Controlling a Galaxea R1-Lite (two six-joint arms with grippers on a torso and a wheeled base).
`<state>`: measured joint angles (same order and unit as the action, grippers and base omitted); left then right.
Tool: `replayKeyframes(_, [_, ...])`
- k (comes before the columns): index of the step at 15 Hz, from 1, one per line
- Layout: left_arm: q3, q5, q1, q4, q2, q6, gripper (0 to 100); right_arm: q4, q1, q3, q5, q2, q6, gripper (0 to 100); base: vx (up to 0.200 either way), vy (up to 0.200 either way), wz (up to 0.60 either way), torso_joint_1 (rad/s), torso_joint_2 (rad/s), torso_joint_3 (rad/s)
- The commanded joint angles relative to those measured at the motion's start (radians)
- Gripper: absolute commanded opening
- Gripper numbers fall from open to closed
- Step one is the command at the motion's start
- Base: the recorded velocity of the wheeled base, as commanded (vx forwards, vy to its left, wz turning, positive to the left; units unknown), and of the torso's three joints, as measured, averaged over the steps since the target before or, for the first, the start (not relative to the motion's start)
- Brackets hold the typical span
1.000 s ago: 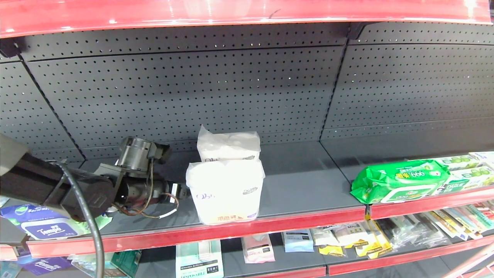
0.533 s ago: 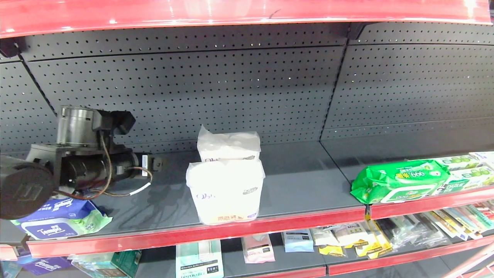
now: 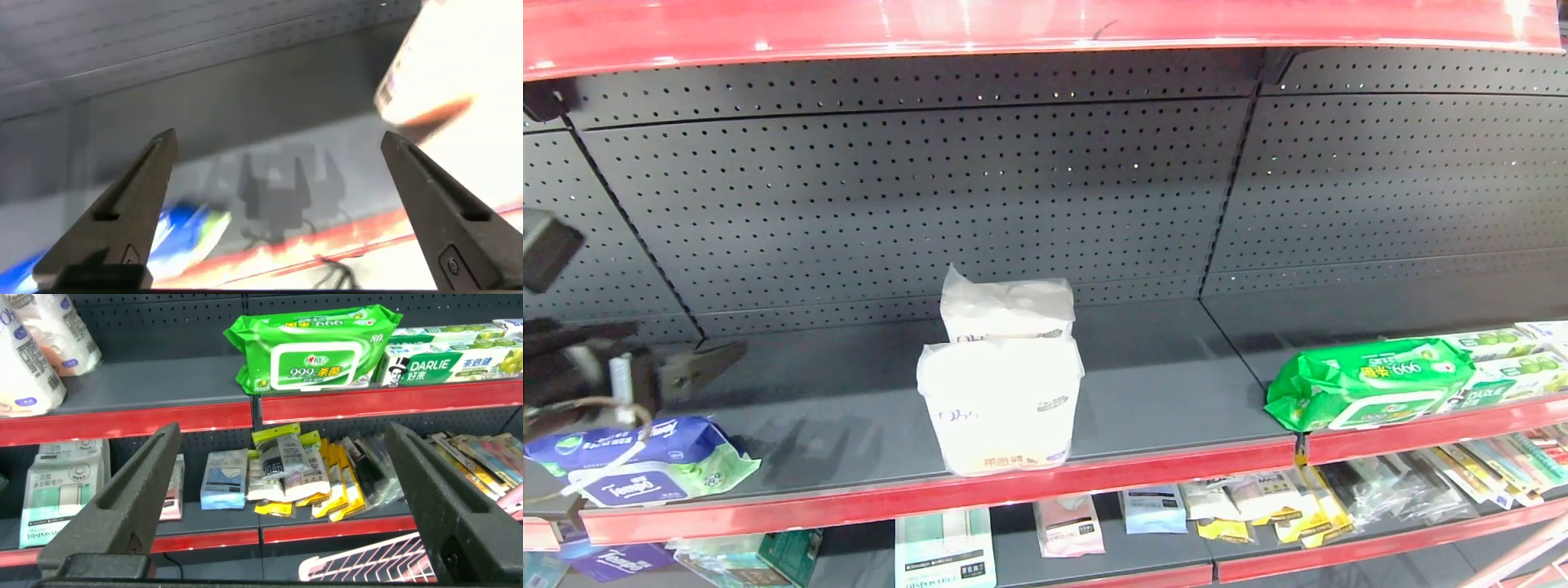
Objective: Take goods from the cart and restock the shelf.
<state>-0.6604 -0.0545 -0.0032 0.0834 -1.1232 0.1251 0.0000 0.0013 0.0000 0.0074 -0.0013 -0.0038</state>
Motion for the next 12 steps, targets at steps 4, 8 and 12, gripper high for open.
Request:
replayKeyframes(4, [0.266,-0.139,0.246,-0.459,1.037,-0.073,100,0.0,0.0,0.0,0.0,0.001,-0.001,100,0.0,0.0,0.0,0.0,0.0,0.0])
replayKeyframes(8, [0.367,-0.088,0.244,-0.401,1.123,-0.117,100,0.0,0.0,0.0,0.0,0.001,-0.001,100,0.0,0.0,0.0,0.0,0.0,0.0])
replayKeyframes(12, [0.605,-0.081,0.244,-0.152,1.123,-0.113,100,0.0,0.0,0.0,0.0,0.001,-0.001,100,0.0,0.0,0.0,0.0,0.0,0.0])
